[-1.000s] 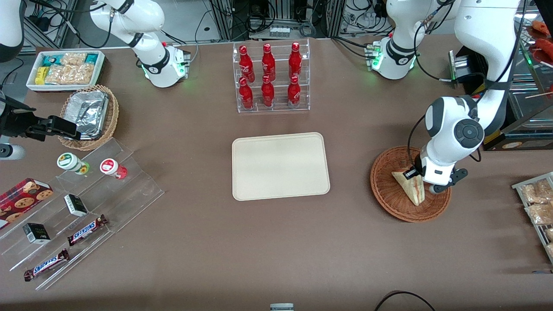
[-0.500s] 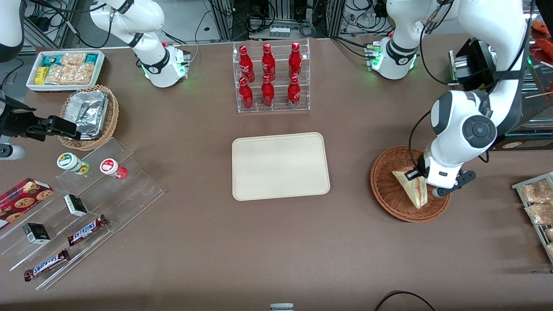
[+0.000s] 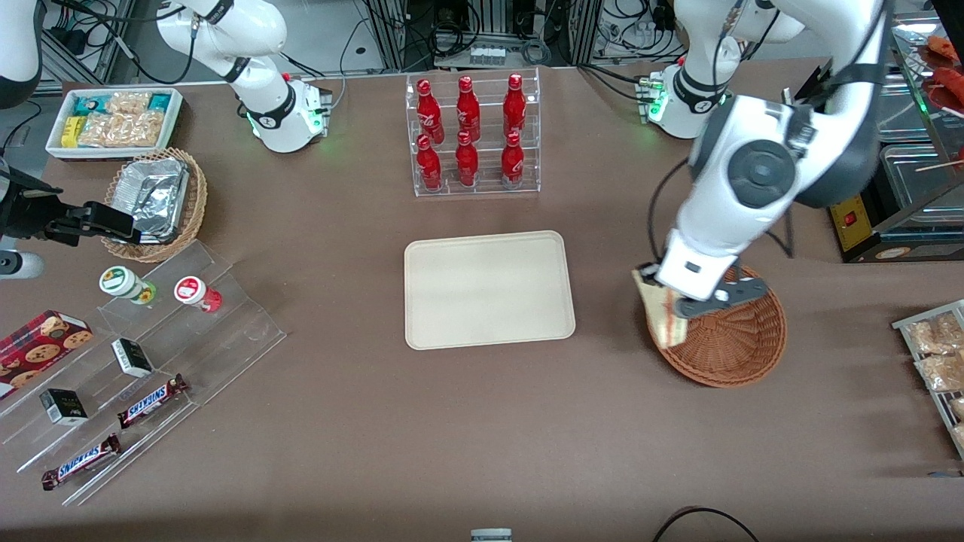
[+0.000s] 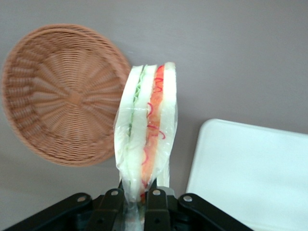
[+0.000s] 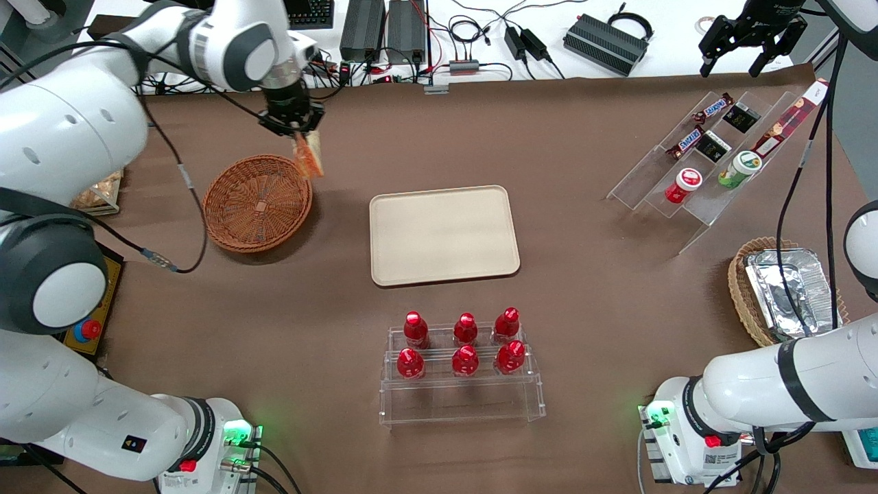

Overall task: Place sandwich from basket to tray
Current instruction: 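Lift the sandwich and carry it over the cream tray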

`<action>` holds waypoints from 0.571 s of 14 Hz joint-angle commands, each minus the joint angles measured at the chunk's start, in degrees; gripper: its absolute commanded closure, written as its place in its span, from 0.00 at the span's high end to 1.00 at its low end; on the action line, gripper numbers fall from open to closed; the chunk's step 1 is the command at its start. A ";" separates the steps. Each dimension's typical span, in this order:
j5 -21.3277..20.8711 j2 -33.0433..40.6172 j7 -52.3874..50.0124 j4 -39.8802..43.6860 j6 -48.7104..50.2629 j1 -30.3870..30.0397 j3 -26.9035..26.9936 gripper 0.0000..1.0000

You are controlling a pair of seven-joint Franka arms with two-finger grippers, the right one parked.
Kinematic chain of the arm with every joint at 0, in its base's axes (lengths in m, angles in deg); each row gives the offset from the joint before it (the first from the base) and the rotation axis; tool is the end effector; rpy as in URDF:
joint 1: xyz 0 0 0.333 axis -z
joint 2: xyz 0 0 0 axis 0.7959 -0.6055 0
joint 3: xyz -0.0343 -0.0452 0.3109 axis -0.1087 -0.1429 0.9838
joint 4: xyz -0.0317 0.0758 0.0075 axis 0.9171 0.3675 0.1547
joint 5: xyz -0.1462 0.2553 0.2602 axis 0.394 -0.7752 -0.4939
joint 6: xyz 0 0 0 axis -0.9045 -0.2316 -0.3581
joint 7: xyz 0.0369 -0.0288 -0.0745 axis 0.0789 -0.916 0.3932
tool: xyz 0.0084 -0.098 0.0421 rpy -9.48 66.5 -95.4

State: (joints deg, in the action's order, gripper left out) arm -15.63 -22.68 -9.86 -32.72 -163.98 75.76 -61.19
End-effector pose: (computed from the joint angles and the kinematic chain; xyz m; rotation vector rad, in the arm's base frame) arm 0.5634 -0.2556 0.4561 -3.0794 -0.3157 0.0591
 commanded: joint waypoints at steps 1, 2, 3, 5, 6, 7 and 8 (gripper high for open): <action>0.68 -4.96 -1.52 5.01 1.41 6.13 0.80 0.00; 0.77 -6.54 -2.84 6.42 1.41 7.98 0.80 0.00; 0.77 -8.04 -3.89 7.74 1.41 9.65 0.80 0.00; 2.17 -11.03 -6.00 9.76 1.23 12.91 0.80 0.00; 2.35 -12.78 -7.06 10.64 1.14 14.40 0.80 0.00; 2.35 -14.63 -7.85 11.52 0.97 15.98 0.80 0.00; 2.26 -16.47 -8.47 12.40 0.79 17.30 0.80 0.00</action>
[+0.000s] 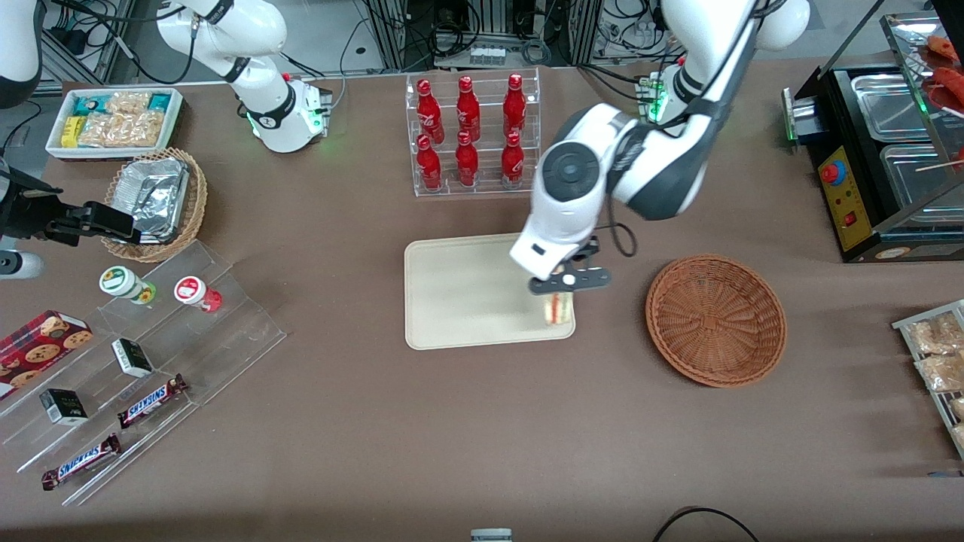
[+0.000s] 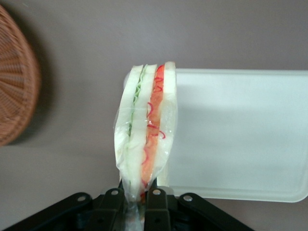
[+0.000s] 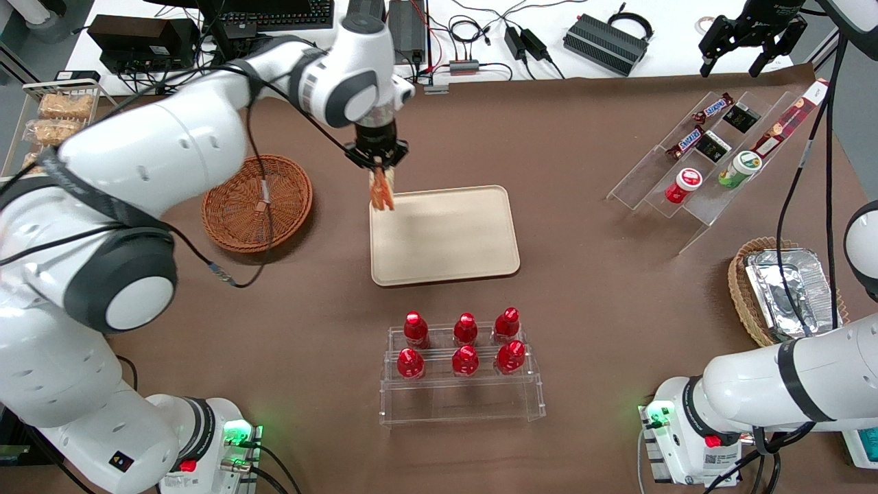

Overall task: Place sandwich from basket to tray
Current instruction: 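Lift the sandwich and carry it over the cream tray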

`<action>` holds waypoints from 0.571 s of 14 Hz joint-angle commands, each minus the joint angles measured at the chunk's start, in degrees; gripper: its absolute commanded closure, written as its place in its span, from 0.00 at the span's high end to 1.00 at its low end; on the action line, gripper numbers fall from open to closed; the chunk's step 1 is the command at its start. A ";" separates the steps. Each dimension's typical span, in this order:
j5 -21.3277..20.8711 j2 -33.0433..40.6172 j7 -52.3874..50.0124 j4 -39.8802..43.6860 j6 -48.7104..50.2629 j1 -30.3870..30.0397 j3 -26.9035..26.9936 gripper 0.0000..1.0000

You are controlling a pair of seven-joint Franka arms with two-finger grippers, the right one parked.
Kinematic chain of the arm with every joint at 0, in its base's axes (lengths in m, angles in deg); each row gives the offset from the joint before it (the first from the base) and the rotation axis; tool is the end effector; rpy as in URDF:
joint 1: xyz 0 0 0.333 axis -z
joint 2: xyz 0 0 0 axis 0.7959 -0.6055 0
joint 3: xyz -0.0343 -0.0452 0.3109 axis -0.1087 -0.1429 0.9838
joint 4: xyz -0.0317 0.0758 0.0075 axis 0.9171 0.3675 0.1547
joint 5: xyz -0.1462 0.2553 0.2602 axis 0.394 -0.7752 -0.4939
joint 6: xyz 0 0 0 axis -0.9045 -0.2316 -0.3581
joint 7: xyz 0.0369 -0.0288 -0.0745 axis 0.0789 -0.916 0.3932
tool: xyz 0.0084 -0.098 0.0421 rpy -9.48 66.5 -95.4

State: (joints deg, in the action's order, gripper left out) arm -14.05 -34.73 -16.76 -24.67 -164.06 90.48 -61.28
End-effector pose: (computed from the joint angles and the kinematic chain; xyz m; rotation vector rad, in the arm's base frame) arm 0.5134 -0.4202 0.3866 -3.0626 -0.1174 0.1562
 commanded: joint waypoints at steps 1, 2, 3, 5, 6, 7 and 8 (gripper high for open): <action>0.78 -6.27 -2.09 4.97 0.70 3.55 0.88 0.00; 0.86 -7.50 -2.36 5.06 -0.09 4.61 0.88 0.00; 1.56 -8.47 -2.62 4.98 -1.66 5.49 0.88 0.00; 1.92 -11.11 -4.46 4.89 -3.87 8.20 0.88 0.00; 1.92 -12.34 -5.34 4.98 -4.74 9.44 0.97 0.00; 2.09 -13.22 -5.87 4.89 -5.88 9.89 0.97 0.00; 1.92 -13.49 -6.75 4.72 -6.76 10.06 0.89 0.00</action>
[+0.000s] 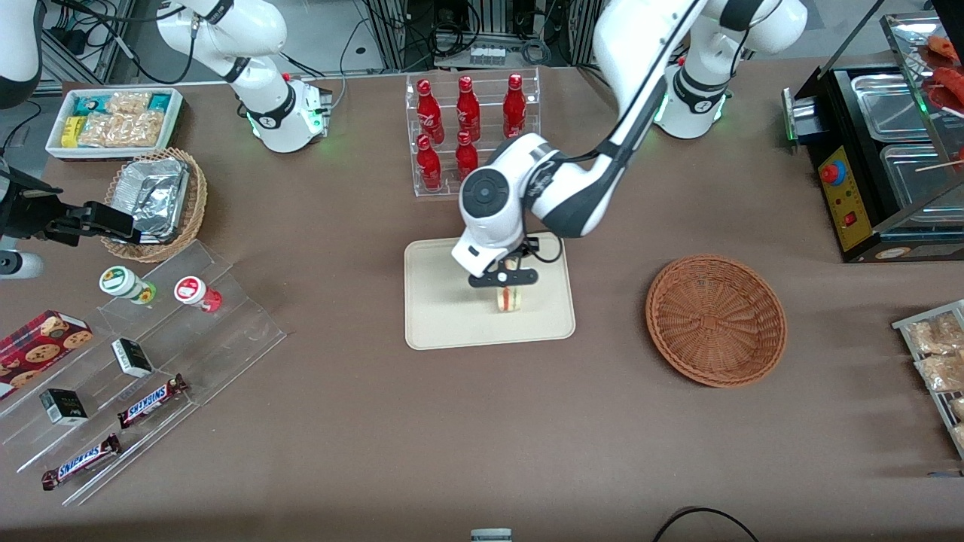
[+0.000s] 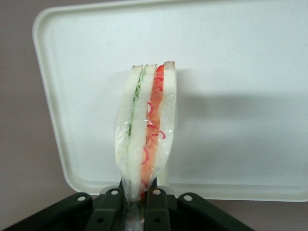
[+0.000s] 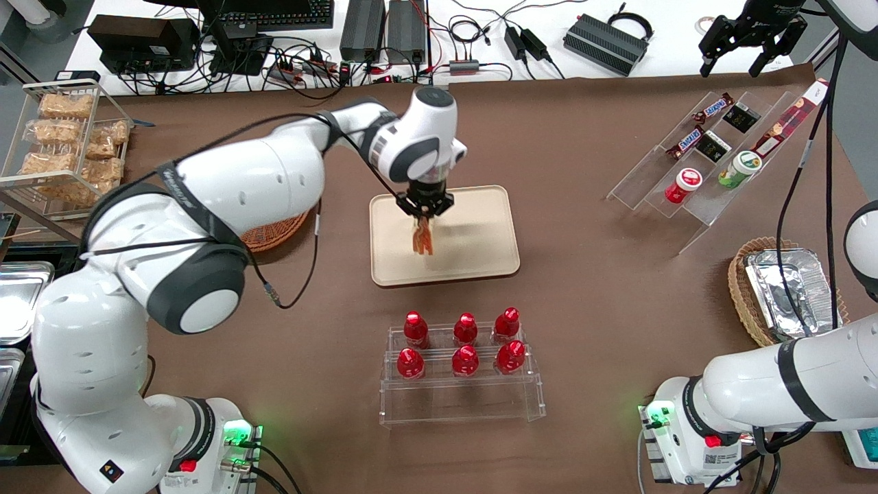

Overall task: Place sandwich from basket to tray
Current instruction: 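Lift the sandwich and carry it over the cream tray, then lower the sandwich onto the tray and open the left gripper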

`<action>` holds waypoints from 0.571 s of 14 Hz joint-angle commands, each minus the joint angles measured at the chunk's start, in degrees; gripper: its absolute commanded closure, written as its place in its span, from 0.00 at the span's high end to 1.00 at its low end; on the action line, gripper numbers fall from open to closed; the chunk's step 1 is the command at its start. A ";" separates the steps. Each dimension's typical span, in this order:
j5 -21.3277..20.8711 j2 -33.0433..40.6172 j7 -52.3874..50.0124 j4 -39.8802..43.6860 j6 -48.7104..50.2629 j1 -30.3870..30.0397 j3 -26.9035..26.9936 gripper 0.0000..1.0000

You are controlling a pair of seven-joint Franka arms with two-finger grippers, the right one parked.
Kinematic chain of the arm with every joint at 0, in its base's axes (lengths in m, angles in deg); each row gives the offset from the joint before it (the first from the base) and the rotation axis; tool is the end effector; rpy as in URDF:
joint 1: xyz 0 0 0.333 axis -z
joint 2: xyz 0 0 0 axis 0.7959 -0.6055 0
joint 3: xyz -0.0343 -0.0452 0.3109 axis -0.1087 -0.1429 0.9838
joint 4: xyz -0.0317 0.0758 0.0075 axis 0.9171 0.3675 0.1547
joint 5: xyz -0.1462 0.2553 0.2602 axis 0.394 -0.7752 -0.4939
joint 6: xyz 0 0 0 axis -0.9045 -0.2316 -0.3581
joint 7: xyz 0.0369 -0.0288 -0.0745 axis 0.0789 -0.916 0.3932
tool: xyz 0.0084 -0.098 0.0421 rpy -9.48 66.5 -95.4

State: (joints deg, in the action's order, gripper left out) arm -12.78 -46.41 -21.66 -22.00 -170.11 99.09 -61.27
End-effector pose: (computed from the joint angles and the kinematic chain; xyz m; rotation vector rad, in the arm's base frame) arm 0.4596 -0.5101 0.2770 -3.0272 -0.0378 0.2210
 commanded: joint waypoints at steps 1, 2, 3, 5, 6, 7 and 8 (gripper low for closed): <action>0.91 -2.16 -2.38 1.95 -0.98 1.98 0.88 0.00; 1.00 -2.51 -2.82 1.95 -0.99 2.85 0.97 0.00; 1.08 -2.60 -2.83 1.95 -1.16 3.12 0.97 0.00; 1.09 -3.39 -3.53 1.95 -2.48 3.57 0.97 0.00; 0.91 -3.74 -4.49 1.95 -2.74 3.65 0.97 0.00; 1.00 -4.01 -4.67 1.95 -3.09 3.65 0.97 0.00; 1.08 -4.10 -4.76 1.95 -3.36 3.83 0.97 0.00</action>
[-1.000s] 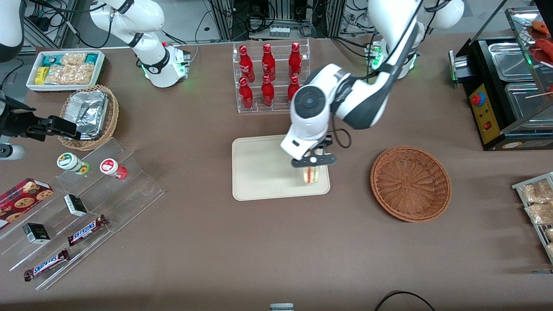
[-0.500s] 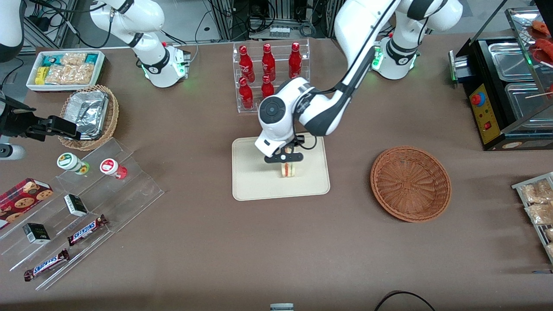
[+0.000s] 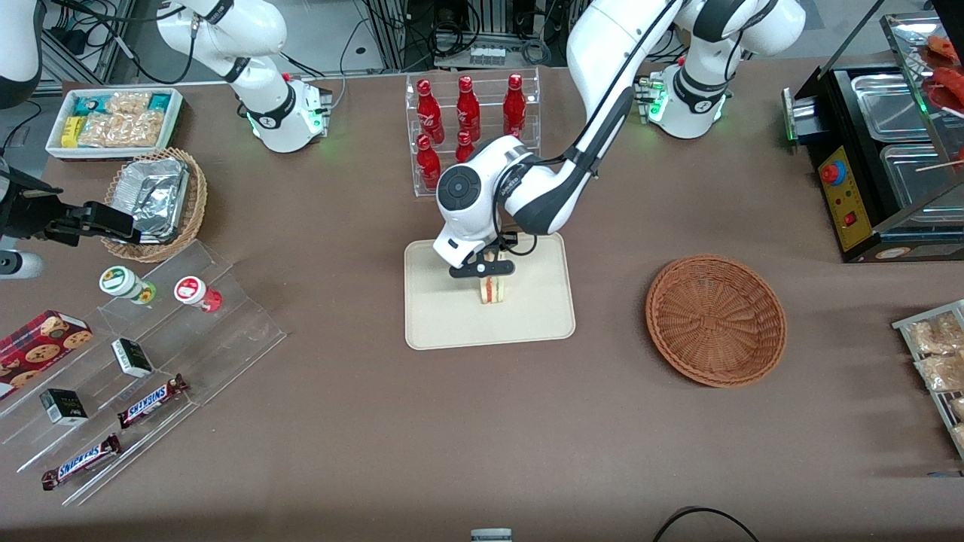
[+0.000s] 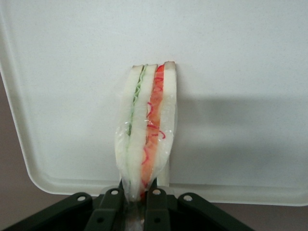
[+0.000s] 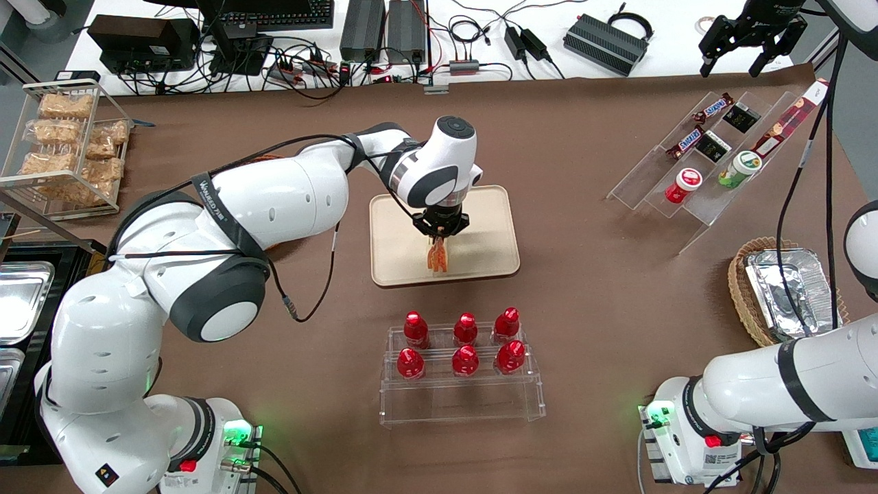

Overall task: Place sandwich from basket to tray
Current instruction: 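Lower the sandwich onto the tray and open the left gripper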

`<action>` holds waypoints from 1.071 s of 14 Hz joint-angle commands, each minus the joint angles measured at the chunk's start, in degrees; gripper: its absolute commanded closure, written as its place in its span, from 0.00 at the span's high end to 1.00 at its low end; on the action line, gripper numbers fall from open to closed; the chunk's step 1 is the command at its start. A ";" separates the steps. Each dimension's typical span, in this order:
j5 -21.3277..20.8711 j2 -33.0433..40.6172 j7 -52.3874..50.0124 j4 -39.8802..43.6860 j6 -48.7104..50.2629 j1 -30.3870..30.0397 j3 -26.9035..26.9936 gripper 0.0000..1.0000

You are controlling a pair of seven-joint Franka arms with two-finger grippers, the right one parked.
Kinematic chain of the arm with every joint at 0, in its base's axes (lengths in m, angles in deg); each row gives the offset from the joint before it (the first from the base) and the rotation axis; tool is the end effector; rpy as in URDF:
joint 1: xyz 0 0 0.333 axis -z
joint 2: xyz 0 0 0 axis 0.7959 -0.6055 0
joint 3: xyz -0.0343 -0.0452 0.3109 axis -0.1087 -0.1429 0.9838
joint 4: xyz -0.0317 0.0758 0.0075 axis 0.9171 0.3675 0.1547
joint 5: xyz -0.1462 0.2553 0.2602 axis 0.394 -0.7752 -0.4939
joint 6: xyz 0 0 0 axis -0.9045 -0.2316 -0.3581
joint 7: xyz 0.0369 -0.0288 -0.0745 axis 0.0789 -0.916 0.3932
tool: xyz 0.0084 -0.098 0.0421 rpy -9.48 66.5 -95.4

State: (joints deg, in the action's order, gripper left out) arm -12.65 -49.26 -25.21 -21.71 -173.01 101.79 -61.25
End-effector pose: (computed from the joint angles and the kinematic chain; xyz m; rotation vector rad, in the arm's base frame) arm 0.4378 -0.5341 0.2484 -3.0260 -0.0652 0.2091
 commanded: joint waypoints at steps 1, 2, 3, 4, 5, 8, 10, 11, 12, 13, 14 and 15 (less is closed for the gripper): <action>0.96 -1.25 -1.21 1.67 -0.47 1.14 0.95 0.00; 1.04 -1.25 -1.21 1.67 -0.47 1.22 0.95 0.01; 0.96 -1.25 -1.21 1.67 -0.38 1.22 0.95 0.49; 0.52 -1.34 -1.04 1.67 -0.38 1.14 0.95 0.99; 0.52 -1.16 -1.12 1.67 -0.21 1.22 0.95 1.00; 0.60 0.24 -1.04 2.11 0.32 0.87 1.04 1.00; 0.78 2.78 -1.03 2.11 1.28 0.44 1.39 1.00; 0.69 4.18 -1.03 2.11 1.90 -0.26 1.39 1.00; 0.43 5.94 -1.03 2.11 2.08 -1.23 1.39 1.00; 0.25 7.87 -0.60 2.02 3.04 -2.19 1.39 1.00; 0.17 9.89 -0.07 2.11 5.14 -3.51 1.39 1.00; 0.08 12.09 0.28 2.11 7.33 -5.26 1.39 1.00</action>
State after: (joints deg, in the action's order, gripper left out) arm -12.66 -42.10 -25.58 -18.56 -169.43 99.19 -59.76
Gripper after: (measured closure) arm 0.000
